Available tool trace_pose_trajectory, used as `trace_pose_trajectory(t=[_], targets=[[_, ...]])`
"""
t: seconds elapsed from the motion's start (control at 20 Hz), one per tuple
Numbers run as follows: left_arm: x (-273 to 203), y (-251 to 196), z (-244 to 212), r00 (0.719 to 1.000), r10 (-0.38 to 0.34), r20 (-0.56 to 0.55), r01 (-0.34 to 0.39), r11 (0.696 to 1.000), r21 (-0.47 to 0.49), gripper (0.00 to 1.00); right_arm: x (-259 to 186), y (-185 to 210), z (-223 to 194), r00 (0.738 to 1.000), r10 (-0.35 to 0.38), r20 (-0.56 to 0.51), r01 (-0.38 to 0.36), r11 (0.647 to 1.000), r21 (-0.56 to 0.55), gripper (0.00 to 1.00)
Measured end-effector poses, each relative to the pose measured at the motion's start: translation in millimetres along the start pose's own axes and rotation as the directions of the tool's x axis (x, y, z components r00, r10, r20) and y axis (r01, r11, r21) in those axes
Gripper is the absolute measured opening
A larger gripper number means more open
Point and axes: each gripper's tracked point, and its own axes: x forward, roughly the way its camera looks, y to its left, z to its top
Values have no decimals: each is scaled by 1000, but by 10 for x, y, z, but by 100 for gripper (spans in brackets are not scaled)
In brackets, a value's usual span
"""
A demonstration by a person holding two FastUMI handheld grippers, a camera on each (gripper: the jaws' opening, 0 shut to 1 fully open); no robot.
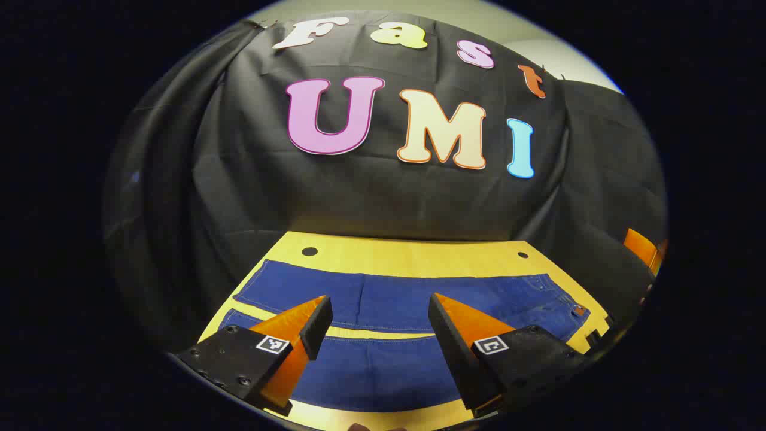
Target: Grasp the waist and the cuffs of the jeans and fold them to make the two legs overlap; first hold the waist and fold one-third of the jeans toward the cuffs, then hold the cuffs and fold the remaining one-third in the same direction to finish folding.
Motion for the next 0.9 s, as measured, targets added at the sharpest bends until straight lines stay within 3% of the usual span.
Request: trace_pose_trajectory(t=[0.35, 0.4, 0.6, 0.7, 0.9], targets=[[129, 124, -343, 990, -110, -84, 115, 992, 50, 96, -106, 73, -191, 997, -38, -68, 36, 999, -33, 94], [128, 180, -414, 987, -127, -102, 134, 988, 70, 96, -122, 104, -208, 997, -38, -73, 35, 998, -48, 98], [171, 453, -584, 973, -166, -159, 184, 977, 110, 96, -188, 348, -342, 993, -4, -118, -4, 998, -62, 94], [136, 664, -658, 967, -169, -193, 199, 968, 152, 96, -225, 459, -399, 992, 13, -129, -22, 997, -68, 98], [28, 1080, -816, 930, -189, -316, 264, 940, 215, 96, -237, 642, -604, 982, 47, -181, -62, 995, -76, 94]])
